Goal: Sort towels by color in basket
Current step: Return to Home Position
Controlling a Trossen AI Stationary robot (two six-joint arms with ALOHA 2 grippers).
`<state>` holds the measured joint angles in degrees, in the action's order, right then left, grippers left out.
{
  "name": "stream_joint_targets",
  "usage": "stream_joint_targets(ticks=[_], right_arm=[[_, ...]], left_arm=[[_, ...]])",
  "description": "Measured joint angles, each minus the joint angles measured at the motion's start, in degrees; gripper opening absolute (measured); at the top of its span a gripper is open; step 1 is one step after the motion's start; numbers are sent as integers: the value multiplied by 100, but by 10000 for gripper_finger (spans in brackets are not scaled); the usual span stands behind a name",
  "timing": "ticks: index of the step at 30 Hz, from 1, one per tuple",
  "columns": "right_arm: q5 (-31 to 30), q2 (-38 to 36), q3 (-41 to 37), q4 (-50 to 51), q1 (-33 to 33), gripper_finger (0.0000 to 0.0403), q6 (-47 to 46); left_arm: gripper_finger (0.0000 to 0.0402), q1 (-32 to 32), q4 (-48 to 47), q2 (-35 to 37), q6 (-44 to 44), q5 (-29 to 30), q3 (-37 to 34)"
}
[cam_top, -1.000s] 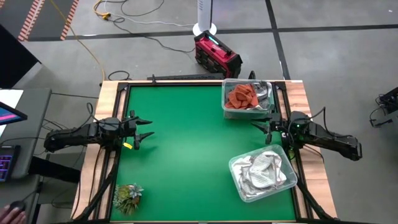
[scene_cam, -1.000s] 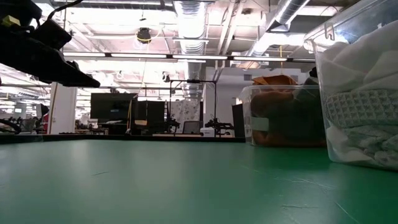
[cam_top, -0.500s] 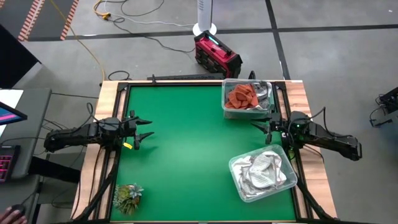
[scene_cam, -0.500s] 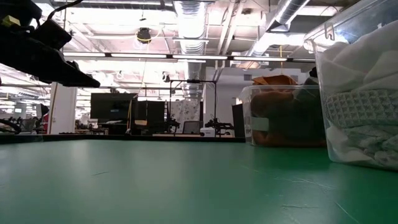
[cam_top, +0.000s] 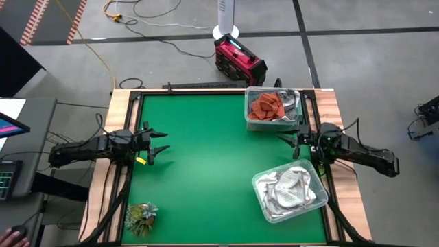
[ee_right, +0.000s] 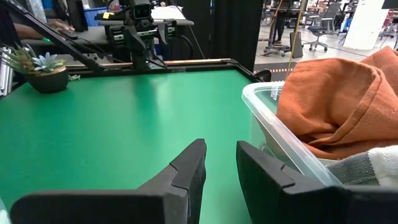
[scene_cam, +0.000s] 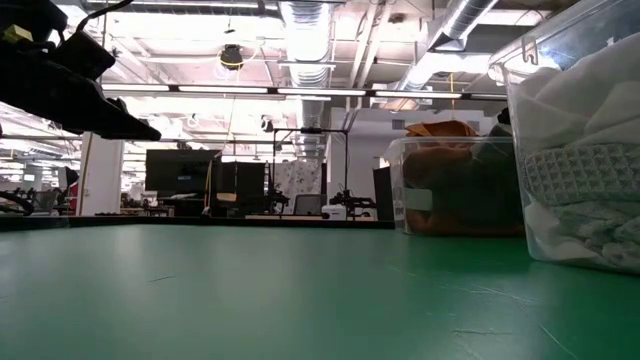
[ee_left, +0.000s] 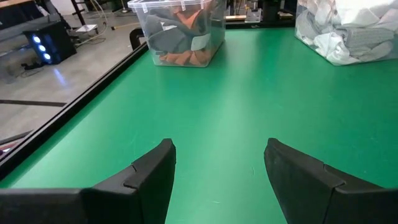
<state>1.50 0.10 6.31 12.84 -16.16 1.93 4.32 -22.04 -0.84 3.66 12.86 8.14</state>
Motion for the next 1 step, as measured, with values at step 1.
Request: stream_joint_targets(ticks=[1], right_arm=[[0,0,0,0,1,123,0]], left_arm=[[235,2,0,0,0,0,0]])
